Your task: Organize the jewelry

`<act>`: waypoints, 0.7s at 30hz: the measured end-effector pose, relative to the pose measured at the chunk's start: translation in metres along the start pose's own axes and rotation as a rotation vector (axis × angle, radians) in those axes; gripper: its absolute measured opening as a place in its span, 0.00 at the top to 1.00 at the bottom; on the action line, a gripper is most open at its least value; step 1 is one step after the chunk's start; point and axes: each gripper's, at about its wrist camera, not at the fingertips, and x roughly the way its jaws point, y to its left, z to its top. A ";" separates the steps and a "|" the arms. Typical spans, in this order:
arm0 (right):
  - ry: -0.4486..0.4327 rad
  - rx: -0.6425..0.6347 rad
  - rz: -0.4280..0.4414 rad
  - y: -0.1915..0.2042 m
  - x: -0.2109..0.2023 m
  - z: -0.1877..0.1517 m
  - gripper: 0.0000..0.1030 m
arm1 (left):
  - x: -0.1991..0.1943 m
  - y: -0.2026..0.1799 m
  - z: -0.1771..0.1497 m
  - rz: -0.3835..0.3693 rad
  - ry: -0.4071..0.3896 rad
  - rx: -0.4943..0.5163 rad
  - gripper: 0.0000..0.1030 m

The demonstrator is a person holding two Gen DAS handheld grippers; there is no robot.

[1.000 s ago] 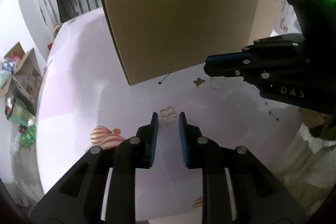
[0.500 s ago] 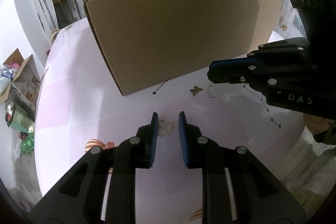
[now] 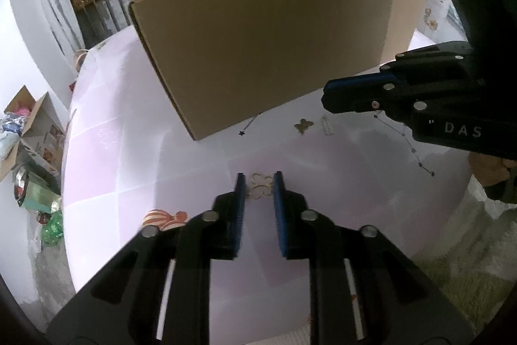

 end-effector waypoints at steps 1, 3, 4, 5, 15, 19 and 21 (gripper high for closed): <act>-0.001 0.000 0.000 0.000 0.000 0.000 0.95 | 0.000 -0.001 0.001 -0.004 0.004 0.006 0.92; -0.003 0.001 -0.001 0.000 0.000 0.000 0.95 | 0.000 -0.004 0.003 0.000 0.010 0.026 0.95; -0.004 0.002 -0.001 0.000 -0.001 0.000 0.95 | 0.000 -0.005 0.003 0.001 0.011 0.029 0.95; -0.006 0.003 0.000 0.000 -0.001 0.000 0.95 | 0.000 -0.004 0.003 -0.004 0.014 0.022 0.95; -0.013 0.002 -0.006 -0.001 -0.003 0.000 0.95 | -0.003 -0.004 0.004 -0.006 0.001 -0.009 1.00; -0.015 0.003 -0.007 -0.001 -0.004 0.001 0.95 | -0.006 -0.003 0.004 -0.011 -0.018 -0.016 1.00; -0.013 0.002 -0.005 -0.001 -0.004 0.000 0.95 | -0.010 -0.004 0.005 -0.001 -0.035 -0.009 1.00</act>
